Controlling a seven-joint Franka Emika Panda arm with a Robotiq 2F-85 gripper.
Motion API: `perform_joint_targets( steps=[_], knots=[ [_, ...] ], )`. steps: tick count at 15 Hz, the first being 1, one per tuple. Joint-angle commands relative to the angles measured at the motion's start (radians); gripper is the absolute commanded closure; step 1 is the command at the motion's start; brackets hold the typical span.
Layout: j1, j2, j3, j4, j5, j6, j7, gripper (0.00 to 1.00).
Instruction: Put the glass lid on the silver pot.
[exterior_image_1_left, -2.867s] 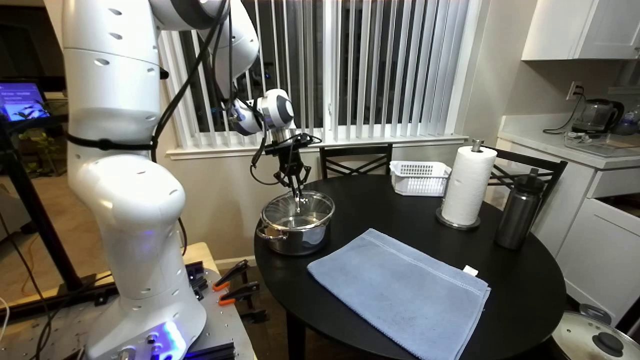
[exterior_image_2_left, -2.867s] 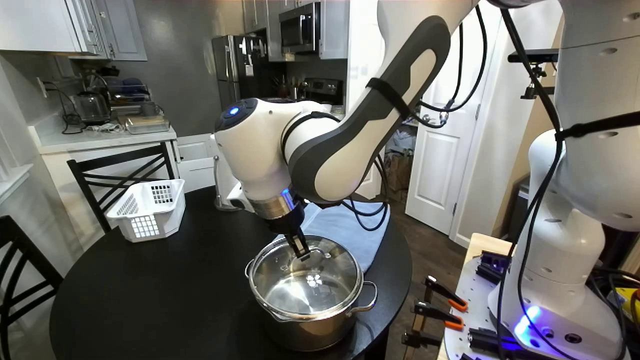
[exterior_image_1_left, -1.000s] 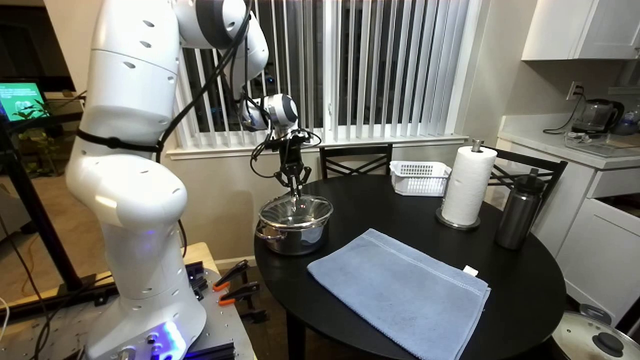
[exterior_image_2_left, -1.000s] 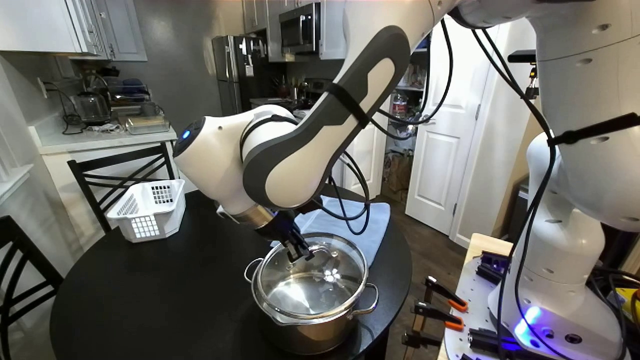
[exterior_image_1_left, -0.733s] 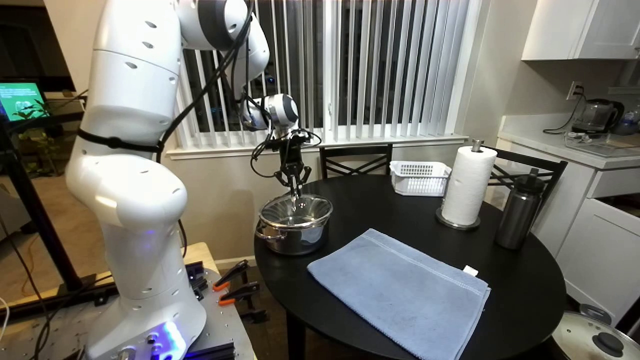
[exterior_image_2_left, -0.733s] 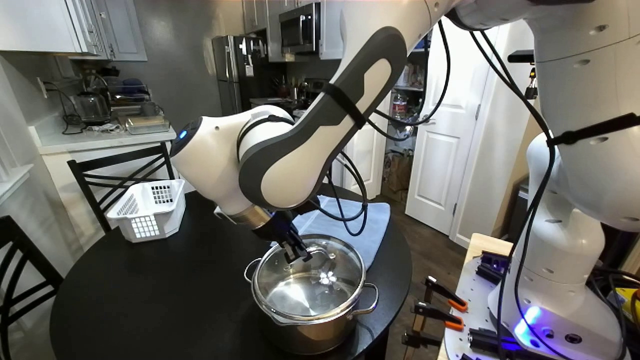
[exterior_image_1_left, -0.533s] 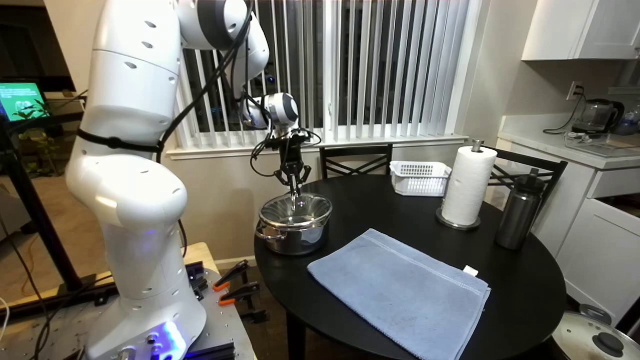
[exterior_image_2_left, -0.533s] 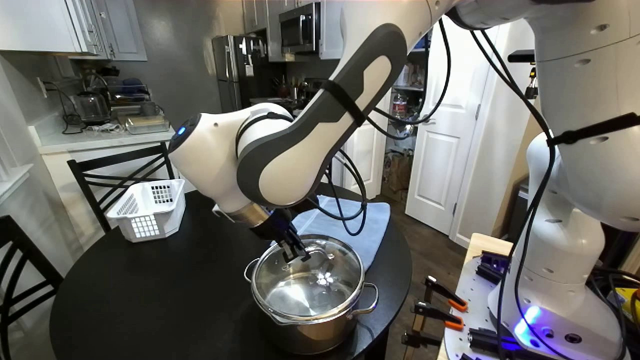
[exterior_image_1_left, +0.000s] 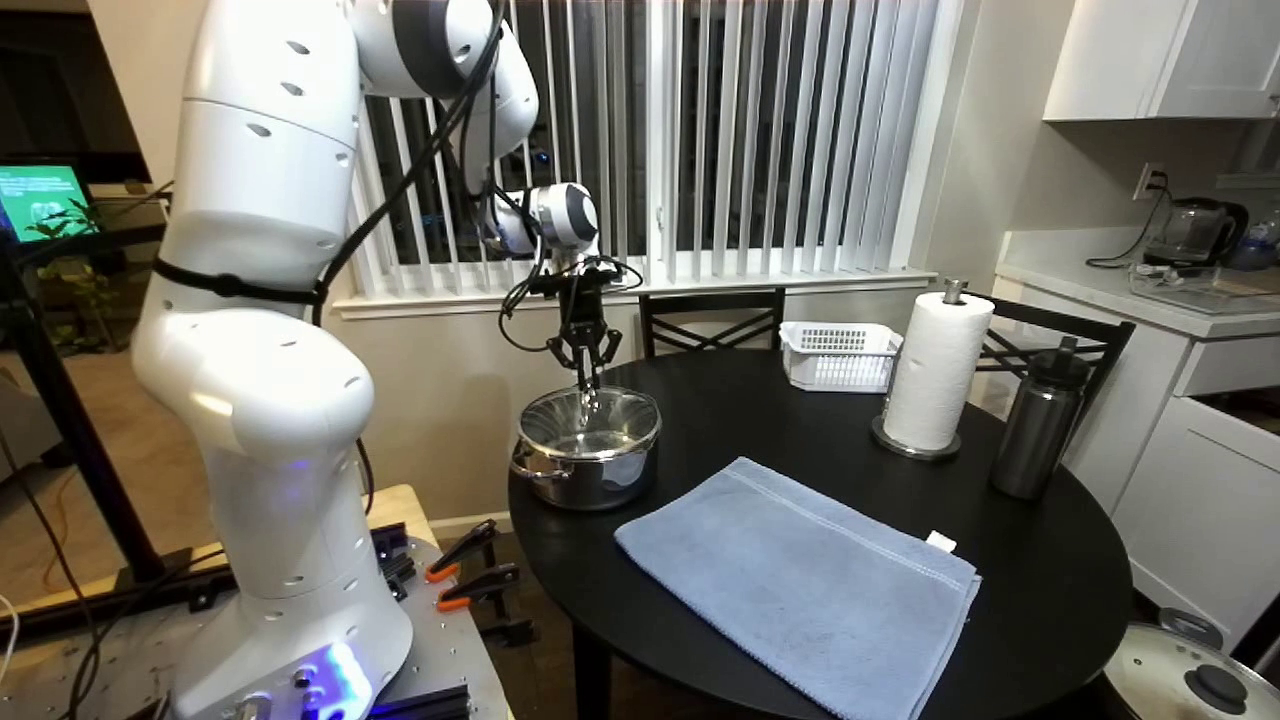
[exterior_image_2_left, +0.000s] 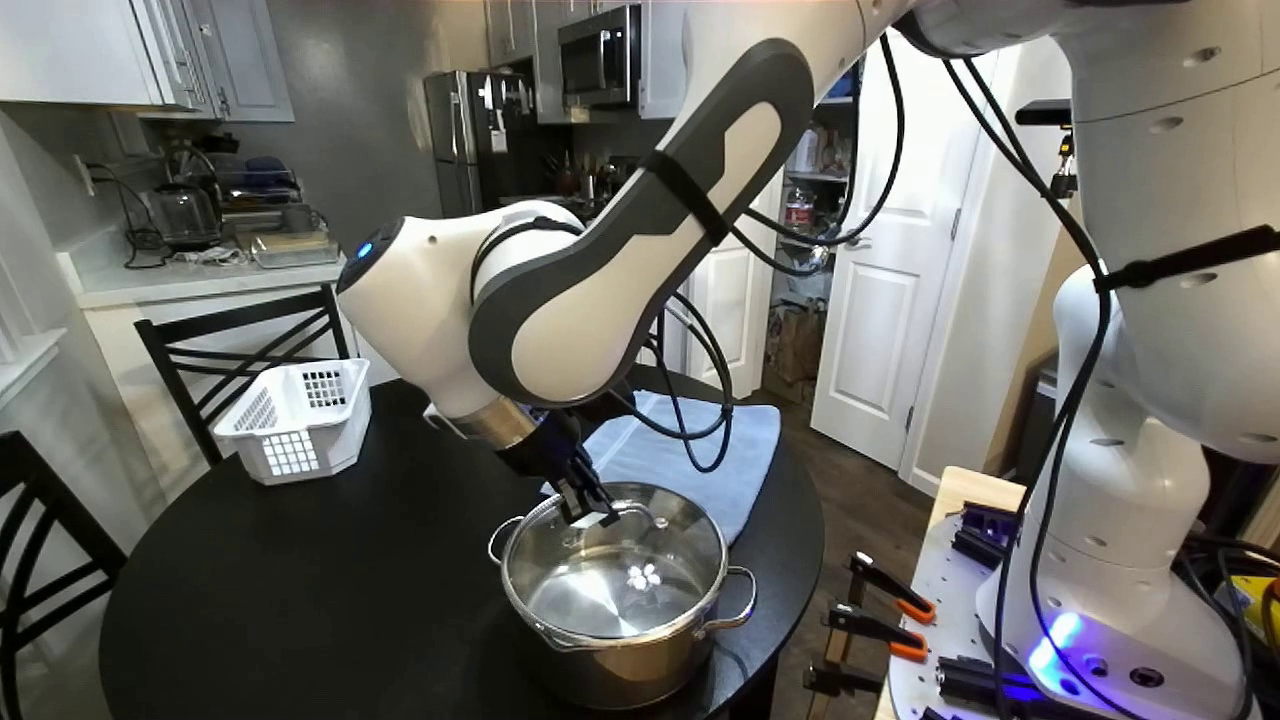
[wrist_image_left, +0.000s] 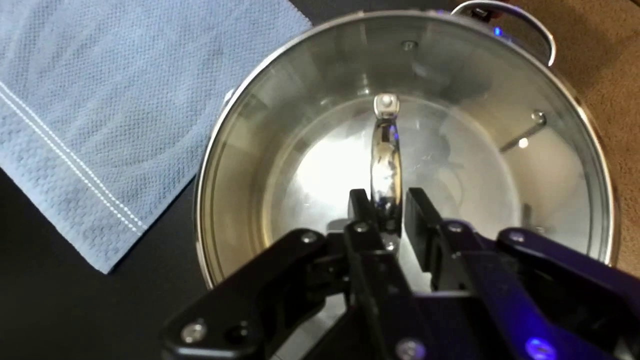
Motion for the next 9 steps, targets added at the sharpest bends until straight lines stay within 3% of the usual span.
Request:
perform_joint_targets(
  steps=[1, 5, 6, 9],
  knots=[
    [-0.009, -0.042, 0.003, -0.010, 0.020, -0.012, -0.030, 0.45],
    [-0.007, -0.061, 0.003, -0.014, 0.016, -0.007, -0.016, 0.19],
    [0.001, -0.029, -0.001, 0.004, 0.001, -0.004, 0.000, 0.39],
    [0.001, -0.037, 0.000, 0.004, 0.001, -0.004, 0.000, 0.20]
  ],
)
